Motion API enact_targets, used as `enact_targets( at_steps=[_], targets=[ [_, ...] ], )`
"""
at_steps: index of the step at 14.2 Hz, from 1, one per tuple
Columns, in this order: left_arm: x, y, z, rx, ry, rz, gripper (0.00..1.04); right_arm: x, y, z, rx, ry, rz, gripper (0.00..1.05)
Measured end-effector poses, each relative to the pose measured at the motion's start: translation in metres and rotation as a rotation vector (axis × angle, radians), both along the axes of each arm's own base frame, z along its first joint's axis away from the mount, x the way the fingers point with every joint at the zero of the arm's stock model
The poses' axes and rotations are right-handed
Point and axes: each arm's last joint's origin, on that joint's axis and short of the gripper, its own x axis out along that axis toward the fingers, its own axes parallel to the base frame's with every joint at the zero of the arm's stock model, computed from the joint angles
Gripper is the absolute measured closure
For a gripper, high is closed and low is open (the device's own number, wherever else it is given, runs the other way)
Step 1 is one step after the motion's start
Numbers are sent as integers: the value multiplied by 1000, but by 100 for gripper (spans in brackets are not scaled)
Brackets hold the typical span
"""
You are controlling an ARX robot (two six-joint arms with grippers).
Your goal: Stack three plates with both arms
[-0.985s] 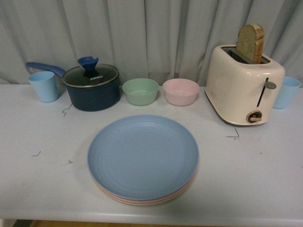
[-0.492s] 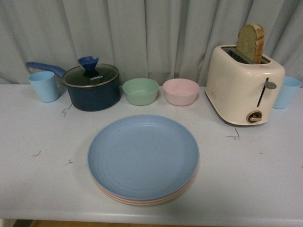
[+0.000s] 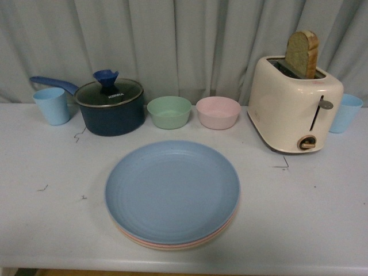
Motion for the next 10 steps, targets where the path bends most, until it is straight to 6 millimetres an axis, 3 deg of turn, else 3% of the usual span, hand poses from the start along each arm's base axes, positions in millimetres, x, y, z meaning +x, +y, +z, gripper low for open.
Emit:
enact_targets(
  at_steps=[3,8,9,10],
  targets=[
    [0,0,0,0,1,0,7,0,0,1,-1,-6,0,102],
    [0,0,0,0,1,0,7,0,0,1,0,-5,0,41],
    [0,0,0,0,1,0,7,0,0,0,0,-5,0,16],
    [0,0,0,0,1,0,7,0,0,0,0,-5,0,7]
  ],
)
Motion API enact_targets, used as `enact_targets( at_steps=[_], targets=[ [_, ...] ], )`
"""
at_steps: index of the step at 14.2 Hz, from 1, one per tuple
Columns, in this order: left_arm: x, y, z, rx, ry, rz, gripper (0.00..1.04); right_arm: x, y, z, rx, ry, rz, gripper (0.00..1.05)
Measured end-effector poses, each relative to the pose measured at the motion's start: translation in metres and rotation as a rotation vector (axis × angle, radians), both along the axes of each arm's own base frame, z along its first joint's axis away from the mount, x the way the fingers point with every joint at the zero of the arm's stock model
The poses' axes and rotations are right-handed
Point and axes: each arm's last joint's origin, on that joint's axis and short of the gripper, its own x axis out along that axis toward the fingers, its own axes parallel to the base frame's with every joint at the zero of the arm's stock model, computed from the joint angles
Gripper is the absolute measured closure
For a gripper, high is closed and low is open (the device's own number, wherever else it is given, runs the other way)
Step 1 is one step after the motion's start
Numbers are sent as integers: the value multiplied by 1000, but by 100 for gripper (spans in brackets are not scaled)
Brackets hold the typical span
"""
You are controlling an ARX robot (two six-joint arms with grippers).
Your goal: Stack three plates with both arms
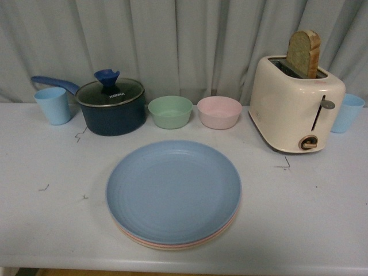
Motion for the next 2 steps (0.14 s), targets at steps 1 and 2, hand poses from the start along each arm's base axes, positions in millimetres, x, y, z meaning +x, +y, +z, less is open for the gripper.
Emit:
enact_targets(
  at_steps=[1,2],
  targets=[
    [0,0,0,0,0,0,7,0,0,0,0,0,0,6],
    [0,0,0,0,0,0,7,0,0,0,0,0,0,6]
  ],
)
